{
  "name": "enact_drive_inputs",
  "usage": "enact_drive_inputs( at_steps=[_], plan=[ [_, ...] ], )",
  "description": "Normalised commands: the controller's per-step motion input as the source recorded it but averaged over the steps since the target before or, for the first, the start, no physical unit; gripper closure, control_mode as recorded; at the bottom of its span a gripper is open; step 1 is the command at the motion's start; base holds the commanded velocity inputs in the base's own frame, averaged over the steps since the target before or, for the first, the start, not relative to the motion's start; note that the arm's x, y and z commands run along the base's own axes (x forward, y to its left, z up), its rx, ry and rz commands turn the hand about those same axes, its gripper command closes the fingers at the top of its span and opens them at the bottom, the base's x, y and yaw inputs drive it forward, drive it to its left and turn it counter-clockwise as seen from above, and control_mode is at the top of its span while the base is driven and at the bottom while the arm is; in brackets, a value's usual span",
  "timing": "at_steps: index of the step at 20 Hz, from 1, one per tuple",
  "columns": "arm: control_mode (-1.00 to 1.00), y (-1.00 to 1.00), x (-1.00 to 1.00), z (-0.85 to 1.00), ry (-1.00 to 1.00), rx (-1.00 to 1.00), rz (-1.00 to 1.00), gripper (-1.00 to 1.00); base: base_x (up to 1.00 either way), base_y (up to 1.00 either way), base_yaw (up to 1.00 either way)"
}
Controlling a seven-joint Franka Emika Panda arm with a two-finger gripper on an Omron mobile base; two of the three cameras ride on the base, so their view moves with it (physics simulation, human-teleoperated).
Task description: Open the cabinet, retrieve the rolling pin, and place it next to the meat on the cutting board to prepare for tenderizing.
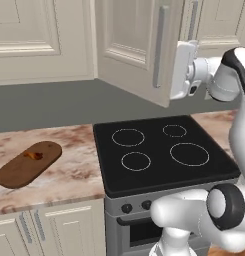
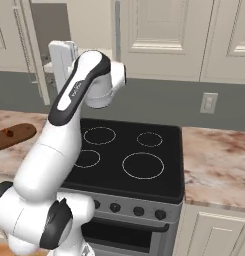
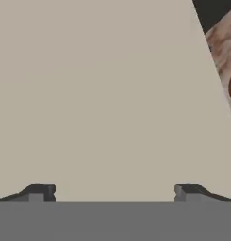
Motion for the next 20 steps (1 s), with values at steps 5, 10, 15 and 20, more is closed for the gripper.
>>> enact_drive_inputs(
  at_steps=[5,10,15,20],
  plan=[
    [-1.0,1.0,-0.17,-0.19,0.0,-0.01,0.14,-1.0,0.0,0.0,0.0],
    [-1.0,1.0,0.01,-0.14,0.02,-0.02,0.13,-1.0,0.0,0.0,0.0],
    [-1.0,0.91,0.17,-0.16,0.07,-0.05,0.08,-1.0,0.0,0.0,0.0],
    [-1.0,0.35,0.12,-0.07,0.05,-0.09,0.0,-1.0,0.0,0.0,0.0]
  ],
)
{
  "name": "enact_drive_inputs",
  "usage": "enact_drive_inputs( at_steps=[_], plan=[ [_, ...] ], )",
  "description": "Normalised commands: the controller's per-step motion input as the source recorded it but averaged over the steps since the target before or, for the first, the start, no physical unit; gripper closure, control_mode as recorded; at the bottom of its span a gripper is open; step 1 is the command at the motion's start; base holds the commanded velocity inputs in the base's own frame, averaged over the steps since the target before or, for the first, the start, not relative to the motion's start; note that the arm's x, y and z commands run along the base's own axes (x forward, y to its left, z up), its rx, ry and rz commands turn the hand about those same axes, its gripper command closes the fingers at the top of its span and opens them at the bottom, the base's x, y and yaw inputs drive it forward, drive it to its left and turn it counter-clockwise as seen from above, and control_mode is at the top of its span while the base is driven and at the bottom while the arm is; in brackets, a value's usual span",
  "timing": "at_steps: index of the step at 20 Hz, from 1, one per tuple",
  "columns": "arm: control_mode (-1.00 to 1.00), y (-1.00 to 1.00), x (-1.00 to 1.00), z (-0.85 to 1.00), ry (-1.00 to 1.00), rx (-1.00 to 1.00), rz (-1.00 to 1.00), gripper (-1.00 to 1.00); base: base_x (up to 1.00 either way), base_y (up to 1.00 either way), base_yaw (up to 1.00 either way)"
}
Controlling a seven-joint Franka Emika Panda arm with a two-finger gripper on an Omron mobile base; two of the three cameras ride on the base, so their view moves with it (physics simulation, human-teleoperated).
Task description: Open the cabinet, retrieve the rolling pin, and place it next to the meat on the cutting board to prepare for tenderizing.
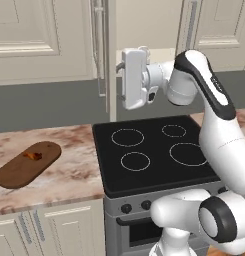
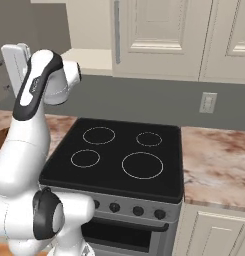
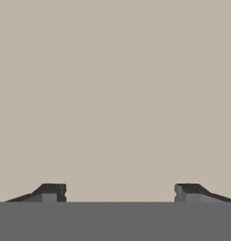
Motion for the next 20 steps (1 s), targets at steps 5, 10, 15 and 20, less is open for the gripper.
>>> enact_drive_inputs(
  at_steps=[5,10,15,20],
  plan=[
    [-1.0,-0.12,-0.22,-0.03,-0.11,-0.06,-0.12,-1.0,0.0,0.0,0.0],
    [-1.0,-0.46,-0.37,0.0,-0.23,-0.02,-0.18,-1.0,0.0,0.0,0.0],
    [-1.0,-0.56,-0.38,0.0,-0.31,-0.08,-0.18,-1.0,0.0,0.0,0.0],
    [-1.0,-0.7,-0.25,0.04,-0.29,-0.1,-0.2,-1.0,0.0,0.0,0.0]
  ],
)
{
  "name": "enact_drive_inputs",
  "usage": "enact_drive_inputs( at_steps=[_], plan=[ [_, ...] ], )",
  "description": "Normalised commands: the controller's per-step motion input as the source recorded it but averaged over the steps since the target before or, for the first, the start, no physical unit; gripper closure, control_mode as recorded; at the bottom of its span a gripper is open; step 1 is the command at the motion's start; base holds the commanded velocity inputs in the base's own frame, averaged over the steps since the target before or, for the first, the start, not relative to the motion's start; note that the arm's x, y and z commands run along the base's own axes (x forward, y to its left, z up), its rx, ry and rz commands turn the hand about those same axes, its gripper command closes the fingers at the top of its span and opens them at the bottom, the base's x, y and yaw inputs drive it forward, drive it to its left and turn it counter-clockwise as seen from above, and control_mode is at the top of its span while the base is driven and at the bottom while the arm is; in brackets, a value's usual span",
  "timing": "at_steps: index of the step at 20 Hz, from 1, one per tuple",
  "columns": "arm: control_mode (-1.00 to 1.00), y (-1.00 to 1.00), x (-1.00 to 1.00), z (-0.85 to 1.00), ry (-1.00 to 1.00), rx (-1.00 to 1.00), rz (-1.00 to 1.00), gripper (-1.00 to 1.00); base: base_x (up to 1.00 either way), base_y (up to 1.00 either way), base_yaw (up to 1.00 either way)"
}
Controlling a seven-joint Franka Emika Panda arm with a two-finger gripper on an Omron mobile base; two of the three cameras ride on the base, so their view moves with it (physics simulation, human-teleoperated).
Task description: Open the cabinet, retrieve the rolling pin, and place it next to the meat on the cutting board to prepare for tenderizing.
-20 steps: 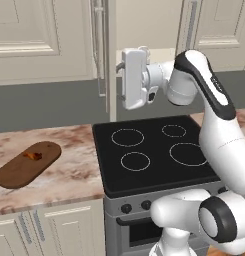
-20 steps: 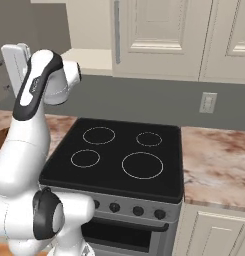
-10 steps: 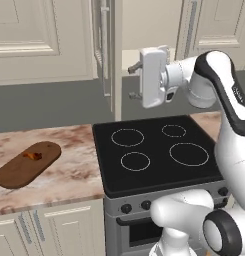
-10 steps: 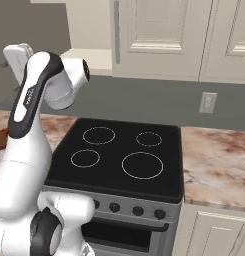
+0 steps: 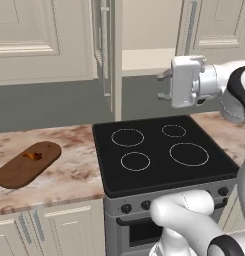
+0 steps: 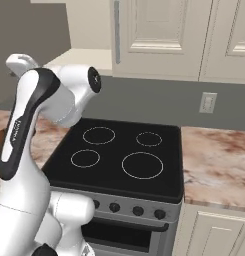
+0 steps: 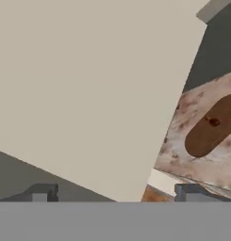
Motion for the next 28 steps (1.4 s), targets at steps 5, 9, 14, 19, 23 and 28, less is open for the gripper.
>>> enact_drive_inputs(
  at_steps=[5,9,14,19,23,28],
  plan=[
    [-1.0,-0.64,-0.08,0.12,-0.31,-0.19,-0.2,-1.0,0.0,0.0,0.0],
    [-1.0,-0.54,0.0,0.14,-0.28,-0.24,-0.23,-1.0,0.0,0.0,0.0],
    [-1.0,-0.48,-0.01,0.17,-0.23,-0.24,-0.28,-1.0,0.0,0.0,0.0],
    [-1.0,-0.46,0.0,0.16,-0.22,-0.23,-0.32,-1.0,0.0,0.0,0.0],
    [-1.0,-0.41,0.0,0.12,-0.23,-0.2,-0.31,-1.0,0.0,0.0,0.0],
    [-1.0,-0.38,0.06,0.04,-0.18,-0.12,-0.28,-1.0,0.0,0.0,0.0]
  ],
)
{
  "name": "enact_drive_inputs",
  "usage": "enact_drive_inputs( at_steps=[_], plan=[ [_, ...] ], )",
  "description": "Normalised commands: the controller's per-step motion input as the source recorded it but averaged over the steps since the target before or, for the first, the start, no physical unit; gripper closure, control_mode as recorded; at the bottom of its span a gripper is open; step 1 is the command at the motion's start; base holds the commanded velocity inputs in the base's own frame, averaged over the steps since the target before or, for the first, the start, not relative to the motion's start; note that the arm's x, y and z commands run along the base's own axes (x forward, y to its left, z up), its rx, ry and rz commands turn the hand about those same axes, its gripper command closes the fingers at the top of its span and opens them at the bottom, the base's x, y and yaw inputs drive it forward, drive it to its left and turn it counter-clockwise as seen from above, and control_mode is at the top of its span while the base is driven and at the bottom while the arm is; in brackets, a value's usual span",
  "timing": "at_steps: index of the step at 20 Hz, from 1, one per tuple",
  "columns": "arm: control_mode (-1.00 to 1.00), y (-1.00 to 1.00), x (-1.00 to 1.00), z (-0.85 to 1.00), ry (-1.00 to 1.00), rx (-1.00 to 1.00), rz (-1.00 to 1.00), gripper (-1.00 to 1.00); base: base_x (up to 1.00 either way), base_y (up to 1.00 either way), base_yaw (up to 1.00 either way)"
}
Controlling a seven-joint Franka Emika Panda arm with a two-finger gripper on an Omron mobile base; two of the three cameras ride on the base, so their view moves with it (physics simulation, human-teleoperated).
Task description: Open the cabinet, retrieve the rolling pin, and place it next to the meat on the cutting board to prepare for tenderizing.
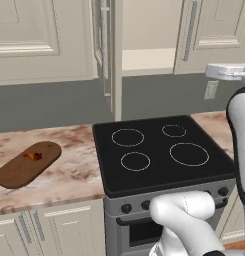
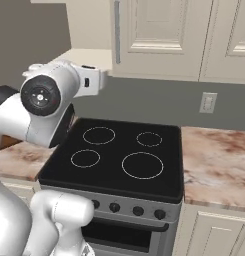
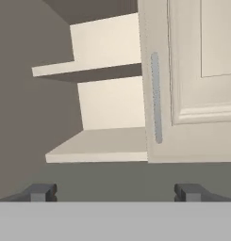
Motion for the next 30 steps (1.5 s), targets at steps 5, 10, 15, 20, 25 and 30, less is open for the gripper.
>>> enact_drive_inputs(
  at_steps=[5,10,15,20,25,30],
  plan=[
    [-1.0,-0.15,0.39,0.0,-0.06,-0.01,-0.17,-1.0,0.0,0.0,0.0],
    [-1.0,0.0,0.16,0.0,0.0,0.0,-0.05,-1.0,0.0,0.0,0.0],
    [-1.0,-0.01,0.05,0.0,0.0,0.0,0.0,-1.0,0.0,0.0,0.0],
    [-1.0,-0.12,0.14,0.0,0.0,0.0,0.0,-1.0,0.0,0.0,0.0],
    [-1.0,-0.17,0.17,0.0,0.0,0.0,0.0,-1.0,0.0,0.0,0.0],
    [-1.0,-0.1,0.26,0.02,0.0,0.0,0.0,-1.0,0.0,0.0,0.0]
  ],
)
